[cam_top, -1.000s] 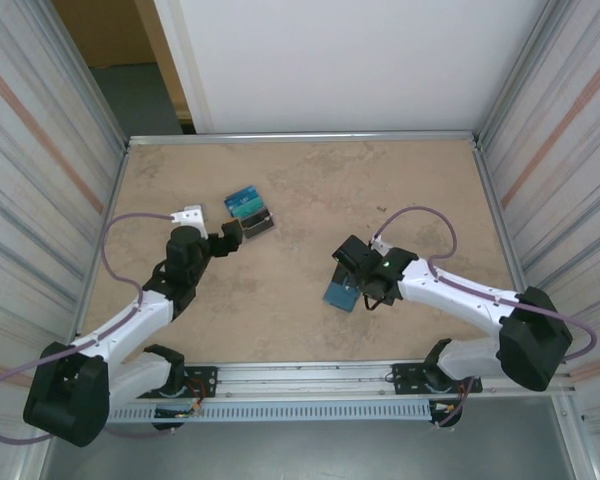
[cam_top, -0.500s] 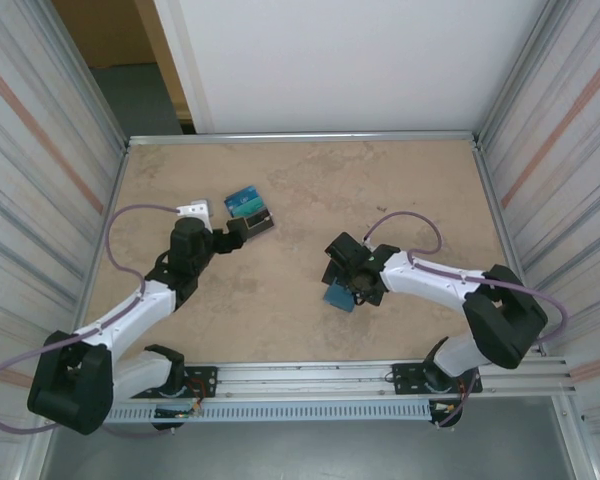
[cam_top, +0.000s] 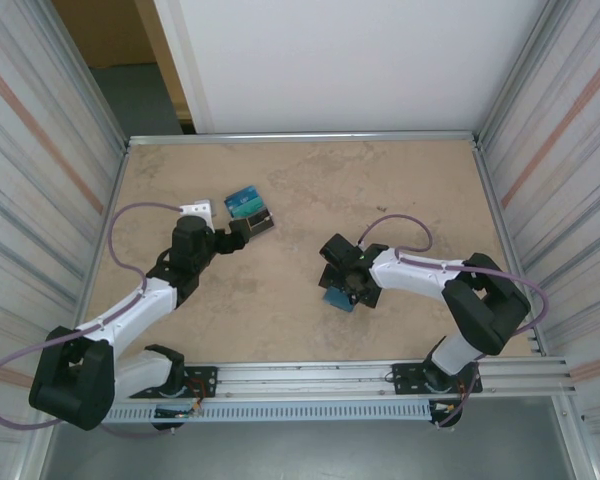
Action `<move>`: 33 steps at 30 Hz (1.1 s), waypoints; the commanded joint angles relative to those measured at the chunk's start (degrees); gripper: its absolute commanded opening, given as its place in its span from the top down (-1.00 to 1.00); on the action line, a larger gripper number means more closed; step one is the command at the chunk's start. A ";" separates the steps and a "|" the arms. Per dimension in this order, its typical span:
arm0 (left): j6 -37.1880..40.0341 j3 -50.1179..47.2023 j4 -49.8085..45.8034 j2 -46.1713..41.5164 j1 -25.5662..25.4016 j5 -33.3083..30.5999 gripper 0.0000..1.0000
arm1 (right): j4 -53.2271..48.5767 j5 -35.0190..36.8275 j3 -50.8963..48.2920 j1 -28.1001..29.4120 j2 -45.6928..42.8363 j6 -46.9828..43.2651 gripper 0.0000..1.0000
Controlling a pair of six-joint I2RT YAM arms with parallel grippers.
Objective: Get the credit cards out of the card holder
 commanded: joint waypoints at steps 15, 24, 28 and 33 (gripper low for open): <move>-0.47 2.16 -1.11 -1.49 0.28 0.35 -0.97 | -3.75 -0.72 5.38 3.29 5.94 -4.39 -0.63; -3.03 6.39 -9.71 -1.33 0.14 -1.94 -0.97 | -1.66 2.13 3.49 3.37 1.87 -9.25 -0.48; -4.41 8.96 -13.84 -1.37 -0.19 -1.65 -0.97 | 1.97 3.79 0.45 3.38 -1.71 -13.71 -0.43; -5.31 11.00 -15.91 -0.83 -0.85 2.25 -0.97 | 8.23 4.86 -3.52 3.39 -7.17 -19.69 -0.40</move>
